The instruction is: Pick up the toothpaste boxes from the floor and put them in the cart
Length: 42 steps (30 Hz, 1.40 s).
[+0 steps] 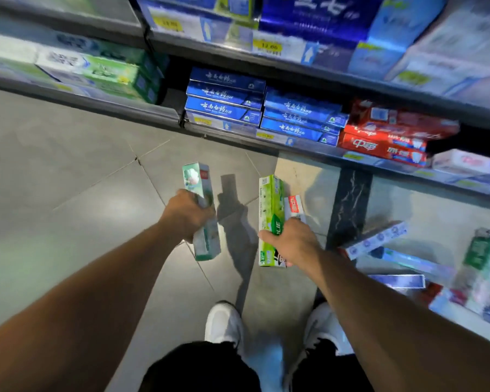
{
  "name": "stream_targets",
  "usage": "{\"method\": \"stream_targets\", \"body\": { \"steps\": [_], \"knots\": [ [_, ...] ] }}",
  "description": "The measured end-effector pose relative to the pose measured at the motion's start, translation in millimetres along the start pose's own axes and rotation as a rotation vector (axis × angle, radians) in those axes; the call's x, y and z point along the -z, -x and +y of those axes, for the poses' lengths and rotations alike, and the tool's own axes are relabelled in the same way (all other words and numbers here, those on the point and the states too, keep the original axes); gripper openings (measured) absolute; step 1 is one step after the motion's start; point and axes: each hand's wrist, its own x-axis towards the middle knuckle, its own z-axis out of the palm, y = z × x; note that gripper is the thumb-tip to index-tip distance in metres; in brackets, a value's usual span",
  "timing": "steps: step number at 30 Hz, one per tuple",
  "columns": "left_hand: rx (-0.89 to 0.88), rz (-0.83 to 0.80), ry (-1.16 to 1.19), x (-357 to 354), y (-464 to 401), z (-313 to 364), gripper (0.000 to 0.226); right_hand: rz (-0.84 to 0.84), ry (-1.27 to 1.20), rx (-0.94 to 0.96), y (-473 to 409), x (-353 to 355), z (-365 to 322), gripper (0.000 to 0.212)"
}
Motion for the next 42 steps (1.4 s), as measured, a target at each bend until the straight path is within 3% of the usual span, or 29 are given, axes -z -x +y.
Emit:
{"method": "stream_targets", "body": {
  "steps": [7, 11, 15, 21, 24, 30, 35, 39, 42],
  "knots": [
    [-0.091, -0.114, -0.039, 107.4, 222.2, 86.9, 0.044, -0.003, -0.012, -0.024, 200.5, 141.6, -47.6, 0.066],
    [-0.173, -0.161, -0.032, 172.4, 344.3, 144.3, 0.039, 0.022, -0.121, -0.012, 309.2, 221.5, -71.9, 0.084],
    [-0.234, -0.222, -0.071, 216.9, 445.5, 181.6, 0.044, 0.144, -0.197, -0.016, 419.2, 294.0, -88.0, 0.052],
    [-0.483, -0.217, -0.279, 235.8, 549.9, 228.0, 0.036, 0.282, -0.286, -0.03, 534.3, 344.1, -67.8, 0.05],
    [-0.573, -0.211, -0.362, 224.7, 587.8, 249.9, 0.042, 0.336, -0.323, -0.05, 566.1, 352.2, -47.4, 0.049],
    [-0.757, -0.21, -0.588, 173.4, 661.9, 288.8, 0.031, 0.419, -0.387, -0.113, 623.9, 373.0, 16.3, 0.045],
    [-0.831, -0.244, -0.661, 98.5, 697.5, 329.9, 0.044, 0.471, -0.453, -0.184, 644.0, 398.3, 101.3, 0.087],
    [-0.913, -0.278, -0.703, 8.5, 746.1, 359.0, 0.043, 0.513, -0.484, -0.224, 675.7, 421.9, 183.9, 0.05],
    [-0.965, -0.281, -0.756, -60.6, 784.7, 376.6, 0.043, 0.523, -0.445, -0.257, 701.0, 436.4, 246.2, 0.048]
  ]
}}
